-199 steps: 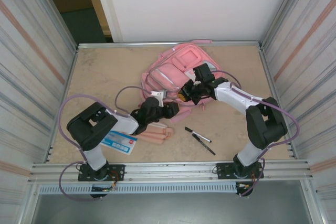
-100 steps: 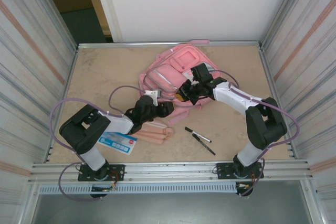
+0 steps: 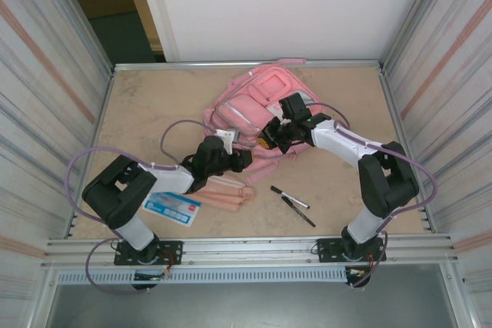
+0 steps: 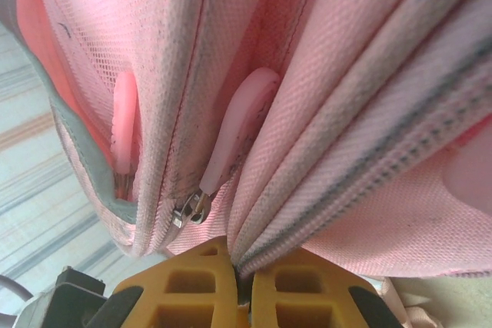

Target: Pack the student bag

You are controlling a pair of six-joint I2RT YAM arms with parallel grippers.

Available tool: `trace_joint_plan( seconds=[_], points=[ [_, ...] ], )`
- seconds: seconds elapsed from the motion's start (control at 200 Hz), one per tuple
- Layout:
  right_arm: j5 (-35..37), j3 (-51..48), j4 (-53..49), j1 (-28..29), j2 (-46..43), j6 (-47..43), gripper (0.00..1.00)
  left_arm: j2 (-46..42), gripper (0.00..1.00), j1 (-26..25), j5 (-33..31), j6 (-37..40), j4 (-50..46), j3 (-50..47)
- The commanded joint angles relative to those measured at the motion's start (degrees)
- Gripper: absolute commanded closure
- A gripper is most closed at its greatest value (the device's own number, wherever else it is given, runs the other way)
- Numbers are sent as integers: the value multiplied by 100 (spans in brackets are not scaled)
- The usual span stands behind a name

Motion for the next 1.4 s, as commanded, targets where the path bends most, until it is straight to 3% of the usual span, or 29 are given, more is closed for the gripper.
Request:
trace_joint_plan(
  seconds=[0.0, 0.266, 0.336, 0.431, 0.576, 0.682, 0.837, 1.117, 1.393],
  points=[
    [-301, 137, 114, 163, 93, -153, 100, -279, 85, -21, 248, 243, 314, 277],
    [21, 204, -111, -30, 312, -534, 100, -453, 93, 4, 360, 316, 62, 109],
    [152, 243, -141, -122, 388, -661, 100, -506, 85, 47, 427, 251, -137, 81],
    [71, 308, -51, -153, 453, -691, 100, -581, 64, 126, 561, 165, -430, 82],
    [124, 356, 81, -47, 506, -965, 100, -719, 59, 153, 679, 29, -879, 180],
    [41, 350, 87, -38, 600, -1037, 100, -962, 54, 155, 231, -237, -1439, 287],
    [-52, 338, 114, -37, 683, -1004, 100, -950, 54, 155, 102, -299, -2061, 582],
    [-333, 426, 282, -26, 932, -830, 100, -527, 55, 106, 320, -694, -1933, 653],
    [-509, 444, 415, 97, 963, -543, 100, -120, 54, 47, -37, -563, -2215, 958]
  ],
)
